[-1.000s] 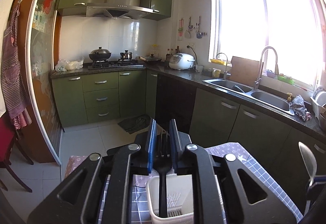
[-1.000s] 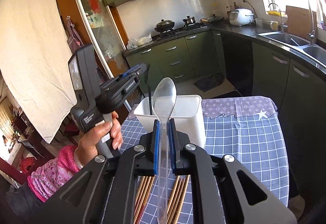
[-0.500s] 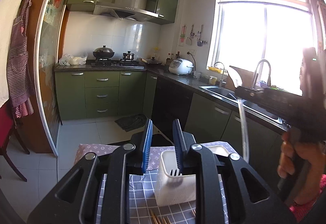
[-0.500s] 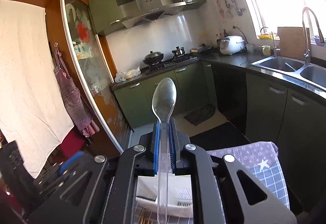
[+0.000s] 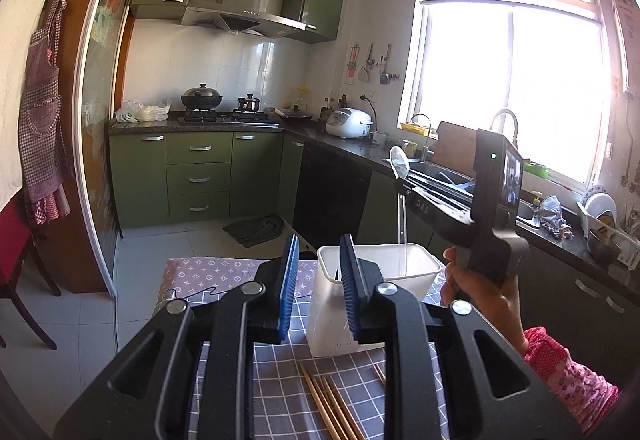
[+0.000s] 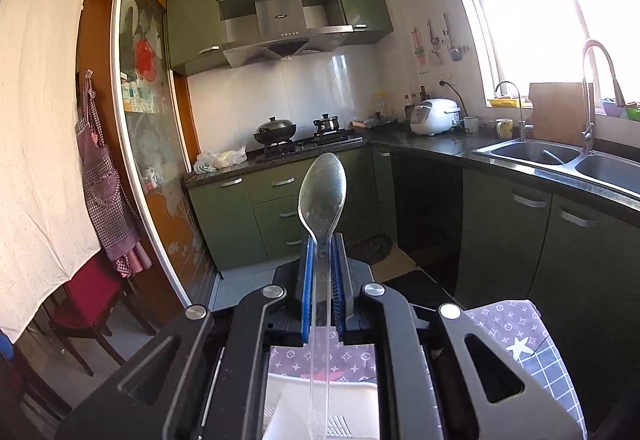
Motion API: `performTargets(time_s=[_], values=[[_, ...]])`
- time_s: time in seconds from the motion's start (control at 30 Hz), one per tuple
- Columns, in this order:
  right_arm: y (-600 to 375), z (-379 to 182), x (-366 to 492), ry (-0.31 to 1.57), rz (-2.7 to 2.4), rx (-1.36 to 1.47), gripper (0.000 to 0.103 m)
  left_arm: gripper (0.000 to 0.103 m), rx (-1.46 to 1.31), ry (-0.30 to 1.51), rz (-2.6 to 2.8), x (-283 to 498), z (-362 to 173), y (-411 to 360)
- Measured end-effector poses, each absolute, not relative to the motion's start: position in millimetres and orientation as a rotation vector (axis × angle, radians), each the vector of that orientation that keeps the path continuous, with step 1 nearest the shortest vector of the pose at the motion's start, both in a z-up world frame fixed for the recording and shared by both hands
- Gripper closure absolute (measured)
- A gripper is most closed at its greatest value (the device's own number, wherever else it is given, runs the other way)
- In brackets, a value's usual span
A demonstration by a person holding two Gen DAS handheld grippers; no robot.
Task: Organize utensils
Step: 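Lower the clear spoon into the white caddy and open the right tool, then grasp a wooden chopstick with the left tool while the right tool returns to the table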
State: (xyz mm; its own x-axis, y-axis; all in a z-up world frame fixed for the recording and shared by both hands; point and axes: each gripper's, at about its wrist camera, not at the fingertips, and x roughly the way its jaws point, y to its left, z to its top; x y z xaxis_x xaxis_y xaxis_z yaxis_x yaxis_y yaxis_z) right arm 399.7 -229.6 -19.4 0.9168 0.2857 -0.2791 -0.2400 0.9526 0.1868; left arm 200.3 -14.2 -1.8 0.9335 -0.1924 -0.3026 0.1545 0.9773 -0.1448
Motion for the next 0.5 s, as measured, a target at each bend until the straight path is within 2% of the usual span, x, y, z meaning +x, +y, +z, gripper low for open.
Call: performTargets(time_s=[0.2, 0.23, 0.27, 0.37, 0.5], values=[[-233, -49, 392, 0.379, 0.282, 0.164, 0.092, 0.083, -0.109, 0.338, -0.194, 199, -6, -19], [-235, -53, 388, 0.38, 0.284, 0.161, 0.09, 0.083, -0.106, 0.341, -0.195, 197, -7, -20], [-237, -55, 385, 0.382, 0.289, 0.161, 0.081, 0.082, -0.105, 0.345, -0.197, 197, -7, -21], [-241, -56, 372, 0.376, 0.292, 0.169, 0.067, 0.082, -0.104, 0.358, -0.197, 198, -6, -20], [-253, -51, 356, 0.366, 0.292, 0.179, 0.066, 0.082, -0.108, 0.382, -0.198, 198, -7, -19]])
